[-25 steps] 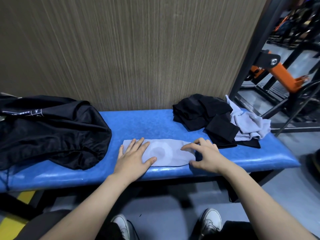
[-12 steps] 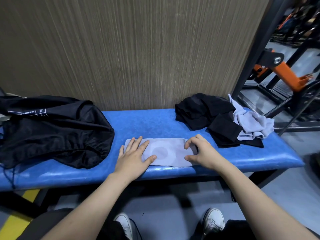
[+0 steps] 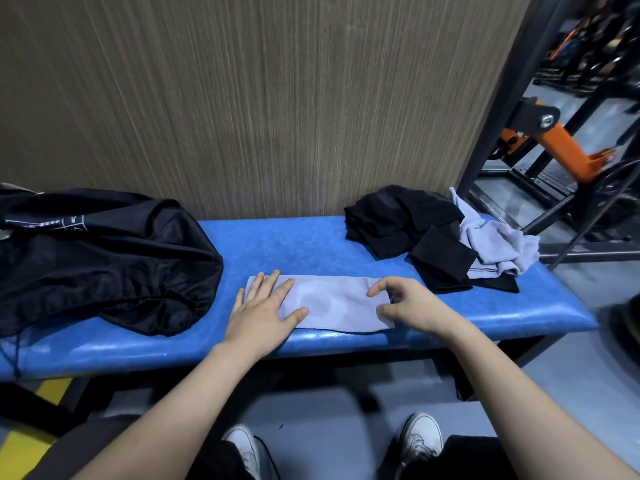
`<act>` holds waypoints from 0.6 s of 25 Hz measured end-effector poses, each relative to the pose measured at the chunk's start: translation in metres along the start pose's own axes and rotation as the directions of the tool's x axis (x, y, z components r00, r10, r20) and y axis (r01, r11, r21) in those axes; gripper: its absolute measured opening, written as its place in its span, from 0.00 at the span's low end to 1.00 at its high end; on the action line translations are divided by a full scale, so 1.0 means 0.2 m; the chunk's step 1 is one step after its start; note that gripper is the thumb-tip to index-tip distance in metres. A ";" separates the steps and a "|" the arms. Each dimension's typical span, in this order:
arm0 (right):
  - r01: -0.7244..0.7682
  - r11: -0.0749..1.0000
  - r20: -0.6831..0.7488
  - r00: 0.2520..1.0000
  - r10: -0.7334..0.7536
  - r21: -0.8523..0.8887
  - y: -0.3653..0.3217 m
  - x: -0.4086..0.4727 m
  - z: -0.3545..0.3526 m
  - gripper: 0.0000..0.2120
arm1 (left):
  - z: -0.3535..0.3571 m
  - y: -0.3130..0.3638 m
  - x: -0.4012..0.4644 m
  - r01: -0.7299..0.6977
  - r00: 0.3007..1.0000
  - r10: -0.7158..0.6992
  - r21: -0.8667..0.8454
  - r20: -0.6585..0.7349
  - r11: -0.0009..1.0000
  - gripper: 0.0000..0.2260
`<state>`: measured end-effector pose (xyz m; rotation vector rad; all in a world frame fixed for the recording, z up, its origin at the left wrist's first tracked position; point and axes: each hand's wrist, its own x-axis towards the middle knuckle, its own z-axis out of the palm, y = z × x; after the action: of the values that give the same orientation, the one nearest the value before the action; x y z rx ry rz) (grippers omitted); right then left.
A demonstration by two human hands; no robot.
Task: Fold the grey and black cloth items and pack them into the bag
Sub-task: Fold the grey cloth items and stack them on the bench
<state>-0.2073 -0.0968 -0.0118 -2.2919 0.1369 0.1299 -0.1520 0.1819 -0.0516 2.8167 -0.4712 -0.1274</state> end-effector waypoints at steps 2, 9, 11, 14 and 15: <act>-0.012 1.000 -0.066 0.998 0.011 -0.017 0.01 0.00 -0.02 0.14 | -0.01 -0.01 0.00 -0.006 1.000 0.006 -0.013 -0.007 1.000 0.31; -0.069 0.997 -0.162 0.985 0.062 -0.040 0.07 -0.03 -0.16 0.18 | -0.02 -0.05 0.01 -0.028 0.994 0.023 -0.045 -0.102 0.999 0.27; -0.075 0.996 -0.187 0.980 0.063 -0.056 0.06 -0.03 -0.17 0.18 | -0.04 -0.05 0.02 -0.044 0.990 0.034 -0.071 -0.137 0.996 0.22; -0.066 0.995 -0.192 0.980 0.050 -0.077 0.05 -0.03 -0.16 0.18 | -0.08 -0.08 0.03 -0.072 0.988 0.056 -0.109 -0.144 0.991 0.16; -0.072 0.995 -0.174 0.983 0.059 -0.068 0.04 -0.03 -0.16 0.18 | -0.08 -0.10 0.03 -0.085 0.988 0.068 -0.122 -0.138 0.989 0.16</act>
<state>-0.2122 -0.1255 0.0037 -2.3719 0.3013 -0.0306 -0.1388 0.2017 -0.0413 2.6568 -0.5203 0.0451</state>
